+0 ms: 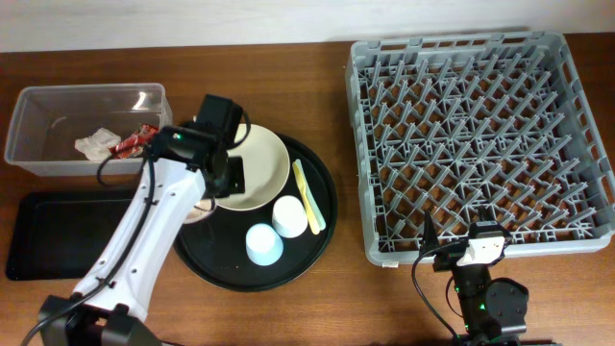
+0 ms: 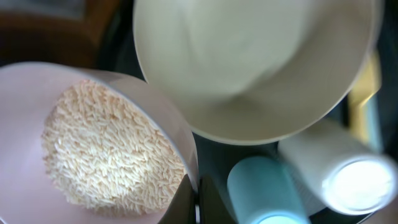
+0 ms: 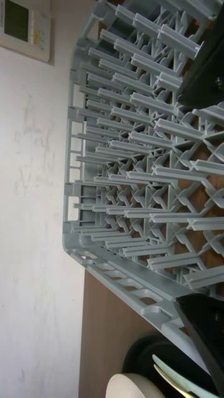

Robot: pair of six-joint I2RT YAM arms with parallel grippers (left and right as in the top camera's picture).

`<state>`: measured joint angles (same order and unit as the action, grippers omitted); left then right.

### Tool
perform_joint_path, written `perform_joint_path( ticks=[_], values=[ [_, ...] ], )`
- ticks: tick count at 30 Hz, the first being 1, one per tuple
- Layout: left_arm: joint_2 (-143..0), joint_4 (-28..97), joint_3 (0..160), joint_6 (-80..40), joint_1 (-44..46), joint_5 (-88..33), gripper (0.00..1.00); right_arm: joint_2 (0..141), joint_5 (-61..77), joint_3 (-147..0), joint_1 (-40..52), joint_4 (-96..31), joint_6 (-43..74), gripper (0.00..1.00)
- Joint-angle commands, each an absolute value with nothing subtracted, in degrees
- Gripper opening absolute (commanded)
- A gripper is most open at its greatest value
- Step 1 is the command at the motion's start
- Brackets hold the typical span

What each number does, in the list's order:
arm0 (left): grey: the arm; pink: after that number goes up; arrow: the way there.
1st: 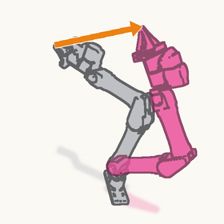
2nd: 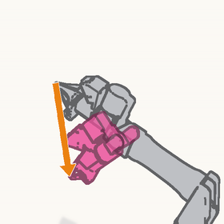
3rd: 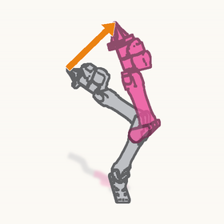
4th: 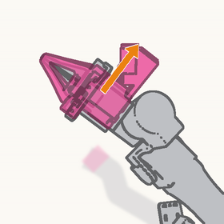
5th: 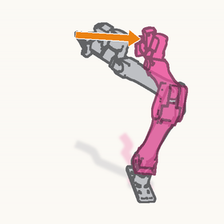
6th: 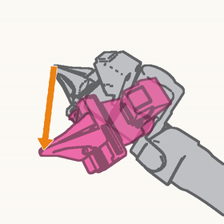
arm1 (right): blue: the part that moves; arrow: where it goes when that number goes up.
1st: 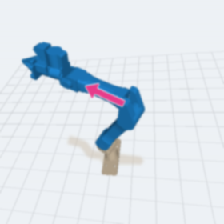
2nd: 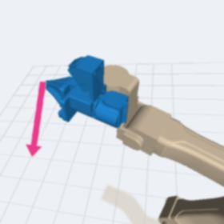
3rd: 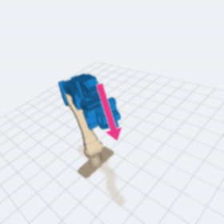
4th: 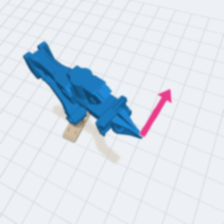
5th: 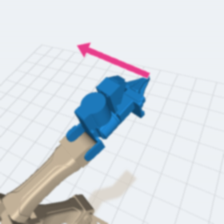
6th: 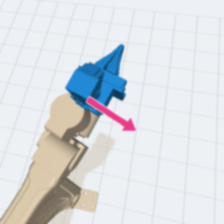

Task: Sort waste into correct bins and load items into the dishwasher rack
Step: 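Lift the pink bowl with the left gripper over the black tray, then tilt the pink bowl with the left gripper to pour rice onto the tray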

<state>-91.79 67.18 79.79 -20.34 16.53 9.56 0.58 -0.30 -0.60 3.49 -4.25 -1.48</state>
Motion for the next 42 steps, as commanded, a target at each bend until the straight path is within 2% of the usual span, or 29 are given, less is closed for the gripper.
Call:
perform_joint_path(
  ticks=[1, 3, 12, 15, 21, 23, 28, 32, 36, 42],
  values=[
    [-91.8, 68.3, 86.2, -19.4, 14.3, 12.0, 0.00, 0.2, -0.2, -0.3, 3.8, -4.6, -1.3, 0.98],
    [-91.8, 68.9, 87.4, -19.4, 11.6, 12.1, 0.00, 0.2, -0.3, -0.3, 3.8, -4.6, -1.3, 0.98],
    [-90.7, 69.8, 87.5, -19.7, -11.1, 10.8, 0.00, 0.2, -0.3, -0.3, 3.8, -4.6, -1.3, 0.98],
    [-90.7, 67.9, 87.5, -16.7, -20.2, 3.6, 0.00, 0.2, -0.3, -0.3, 3.8, -4.6, -1.3, 0.98],
    [-90.7, 66.3, 87.3, -2.9, -39.6, -26.1, 0.00, 0.2, -0.3, -0.3, 3.8, -4.6, -1.3, 0.98],
    [-90.7, 67.0, 87.0, -2.9, -43.3, -26.5, 0.00, 0.2, -0.2, -0.3, 3.8, -4.6, -1.3, 0.98],
    [-90.8, 66.1, 84.0, 1.1, -45.5, -25.7, 0.00, 0.2, -0.2, -0.3, 3.8, -4.6, -1.3, 0.98],
    [-90.8, 59.1, 79.5, 7.9, -45.6, -33.9, 0.00, 0.2, -0.3, -0.3, 3.8, -4.6, -1.3, 0.98],
    [-91.0, 55.4, 74.5, 7.9, -45.6, -33.9, 0.00, 0.2, -0.3, -0.3, 3.8, -4.6, -1.3, 0.98],
    [-91.2, 51.4, 69.6, 13.5, -45.7, -43.0, 0.00, 0.2, -0.3, -0.3, 3.8, -4.6, -1.3, 0.98]
  ],
)
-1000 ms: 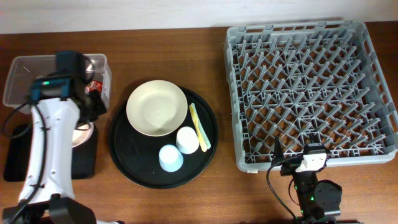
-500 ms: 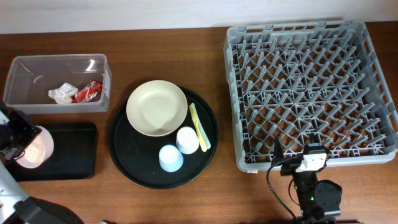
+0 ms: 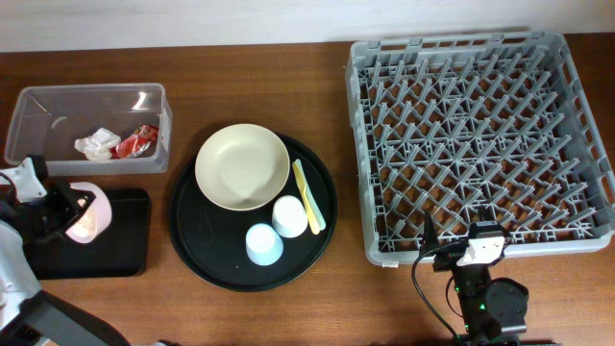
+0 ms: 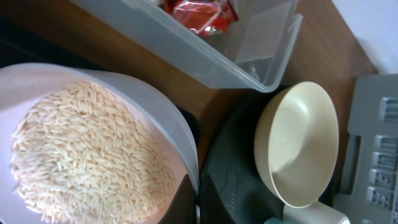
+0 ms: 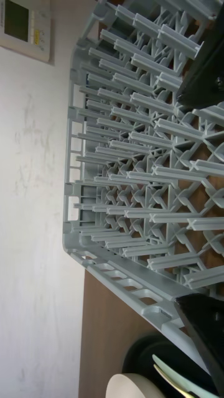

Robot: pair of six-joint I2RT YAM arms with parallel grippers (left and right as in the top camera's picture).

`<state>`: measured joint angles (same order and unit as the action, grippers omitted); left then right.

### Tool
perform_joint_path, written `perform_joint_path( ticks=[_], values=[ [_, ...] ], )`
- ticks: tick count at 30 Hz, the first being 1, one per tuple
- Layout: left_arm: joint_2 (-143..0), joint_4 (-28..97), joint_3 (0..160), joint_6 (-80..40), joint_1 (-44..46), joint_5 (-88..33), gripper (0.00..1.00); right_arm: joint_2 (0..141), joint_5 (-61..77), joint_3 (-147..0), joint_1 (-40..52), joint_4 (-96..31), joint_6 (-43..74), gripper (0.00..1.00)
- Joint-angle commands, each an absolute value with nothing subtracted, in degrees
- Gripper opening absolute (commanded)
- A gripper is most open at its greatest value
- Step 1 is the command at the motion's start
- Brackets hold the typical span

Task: Sort waste into correct bins and load items into the dishwasher rack
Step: 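Tilt the pink bowl with the left gripper to pour rice onto the tray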

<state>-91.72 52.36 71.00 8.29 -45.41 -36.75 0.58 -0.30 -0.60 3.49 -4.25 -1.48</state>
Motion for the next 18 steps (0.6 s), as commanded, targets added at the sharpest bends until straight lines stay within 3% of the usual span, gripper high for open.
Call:
perform_joint_path(
  ticks=[1, 8, 18],
  values=[
    [-91.4, 51.4, 69.3, 14.6, -46.2, -44.2, 0.00, 0.2, -0.2, -0.3, 3.8, -4.6, -1.3, 0.98],
    [-95.5, 51.8, 69.3, 19.2, -53.5, -57.8, 0.00, 0.2, -0.3, -0.3, 3.8, -4.6, -1.3, 0.98],
    [-101.7, 50.7, 66.8, 26.7, -56.0, -71.2, 0.00, 0.2, -0.2, -0.3, 3.8, -4.6, -1.3, 0.98]
  ],
)
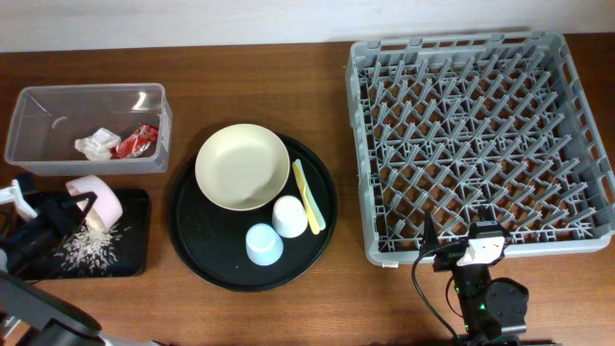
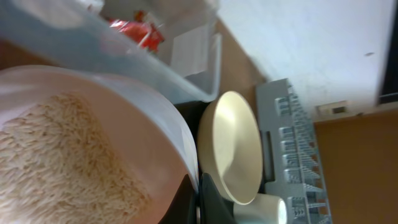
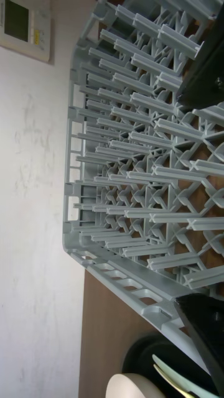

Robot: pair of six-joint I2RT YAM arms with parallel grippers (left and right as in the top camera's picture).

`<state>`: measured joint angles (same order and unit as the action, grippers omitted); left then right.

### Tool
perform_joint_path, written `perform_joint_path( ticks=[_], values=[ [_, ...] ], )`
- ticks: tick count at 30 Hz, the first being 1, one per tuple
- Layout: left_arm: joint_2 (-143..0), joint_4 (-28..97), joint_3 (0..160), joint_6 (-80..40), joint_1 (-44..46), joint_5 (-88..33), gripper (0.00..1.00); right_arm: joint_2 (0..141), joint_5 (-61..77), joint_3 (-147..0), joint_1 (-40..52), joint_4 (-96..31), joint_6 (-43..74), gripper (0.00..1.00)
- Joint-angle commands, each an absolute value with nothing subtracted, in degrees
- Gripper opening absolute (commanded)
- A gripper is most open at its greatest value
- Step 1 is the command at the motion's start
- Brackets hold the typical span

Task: Sort waste into correct bins and load items into the dishwasher rack
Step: 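Tilt the pink bowl with the left gripper to pour rice onto the tray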

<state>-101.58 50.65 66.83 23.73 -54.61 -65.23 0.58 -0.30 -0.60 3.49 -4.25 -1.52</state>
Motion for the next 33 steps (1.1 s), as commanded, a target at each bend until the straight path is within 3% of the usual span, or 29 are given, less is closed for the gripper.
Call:
perform_joint_path(
  ticks=[1, 7, 10, 14, 20, 33],
  values=[
    [-101.7, 50.8, 66.7, 26.7, -56.4, -71.2, 0.00, 0.2, -0.2, -0.3, 3.8, -4.6, -1.3, 0.98],
    [-101.7, 54.8, 66.6, 34.2, -59.0, -78.2, 0.07, 0.2, -0.2, -0.3, 3.8, -4.6, -1.3, 0.98],
    [-101.7, 58.3, 66.2, 40.0, -60.4, -81.2, 0.00, 0.2, -0.3, -0.3, 3.8, -4.6, -1.3, 0.98],
    [-101.7, 58.6, 62.6, 45.0, -62.3, -82.9, 0.00, 0.2, -0.2, -0.3, 3.8, -4.6, -1.3, 0.98],
    [-101.7, 56.2, 59.0, 45.6, -66.0, -89.9, 0.00, 0.2, -0.2, -0.3, 3.8, -4.6, -1.3, 0.98],
    [-101.7, 52.2, 59.0, 45.3, -67.8, -90.2, 0.00, 0.2, -0.2, -0.3, 3.8, -4.6, -1.3, 0.98]
  ],
)
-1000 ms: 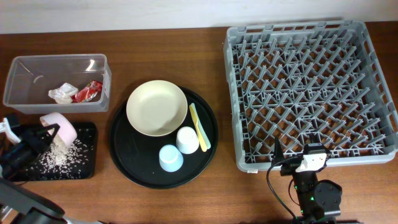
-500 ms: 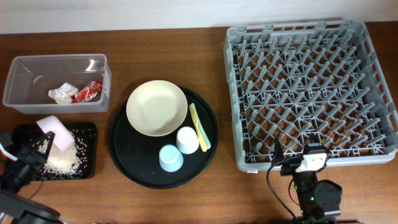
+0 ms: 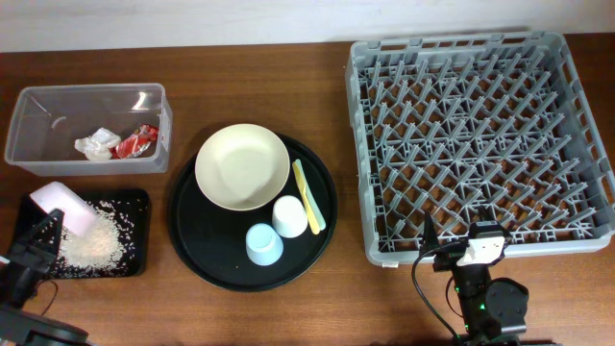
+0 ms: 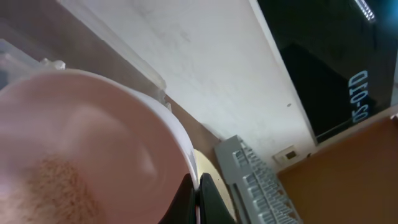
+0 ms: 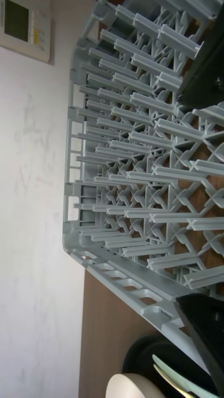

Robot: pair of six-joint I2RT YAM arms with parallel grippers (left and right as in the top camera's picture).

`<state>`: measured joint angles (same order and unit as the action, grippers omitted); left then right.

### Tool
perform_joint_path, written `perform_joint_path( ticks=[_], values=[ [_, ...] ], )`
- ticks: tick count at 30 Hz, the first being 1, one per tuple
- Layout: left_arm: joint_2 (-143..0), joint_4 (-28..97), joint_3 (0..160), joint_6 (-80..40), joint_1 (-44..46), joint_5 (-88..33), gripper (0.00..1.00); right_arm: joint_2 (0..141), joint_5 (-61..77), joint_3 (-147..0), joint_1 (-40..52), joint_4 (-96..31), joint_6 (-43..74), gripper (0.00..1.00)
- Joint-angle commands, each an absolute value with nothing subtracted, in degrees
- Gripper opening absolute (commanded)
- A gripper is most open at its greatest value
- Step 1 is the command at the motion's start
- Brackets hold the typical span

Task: Sort waste into correct bins and load items into the dishwasher rack
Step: 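Tilt the pink bowl with the left gripper to pour rice onto the tray, then shake the inverted pink bowl with the left gripper to empty remaining rice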

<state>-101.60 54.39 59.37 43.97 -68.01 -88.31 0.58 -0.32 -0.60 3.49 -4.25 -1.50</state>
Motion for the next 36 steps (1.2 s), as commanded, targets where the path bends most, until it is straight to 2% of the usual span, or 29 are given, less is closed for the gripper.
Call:
perform_joint_path(
  ticks=[1, 3, 4, 7, 11, 22, 27, 30, 36],
  values=[
    [-101.7, 52.3, 59.0, 43.6, -67.6, -90.2, 0.00, 0.2, -0.2, -0.3, 3.8, -4.6, -1.3, 0.98],
    [-102.1, 50.8, 59.0, 44.1, -67.3, -90.2, 0.01, 0.2, -0.3, -0.3, 3.8, -4.6, -1.3, 0.98],
    [-102.5, 49.0, 59.0, 39.4, -67.0, -90.2, 0.01, 0.2, -0.2, -0.3, 3.8, -4.6, -1.3, 0.98],
    [-103.5, 46.0, 59.0, 36.8, -65.9, -90.1, 0.02, 0.2, -0.2, -0.3, 3.8, -4.6, -1.3, 0.98],
    [-107.2, 37.7, 59.0, 26.3, -64.8, -88.9, 0.03, 0.2, -0.2, -0.3, 3.8, -4.6, -1.3, 0.98],
    [-107.9, 35.5, 59.0, 21.4, -64.3, -90.2, 0.05, 0.2, -0.2, -0.3, 3.8, -4.6, -1.3, 0.98],
    [-107.6, 31.2, 59.2, 19.0, -62.2, -90.2, 0.10, 0.2, -0.2, -0.3, 3.8, -4.6, -1.3, 0.98],
    [-107.7, 26.3, 59.2, 12.4, -60.9, -90.2, 0.10, 0.2, -0.2, -0.3, 3.8, -4.6, -1.3, 0.98],
    [-107.6, 24.4, 60.7, 7.6, -60.1, -87.1, 0.13, 0.2, -0.2, -0.3, 3.8, -4.6, -1.3, 0.98]
  ],
)
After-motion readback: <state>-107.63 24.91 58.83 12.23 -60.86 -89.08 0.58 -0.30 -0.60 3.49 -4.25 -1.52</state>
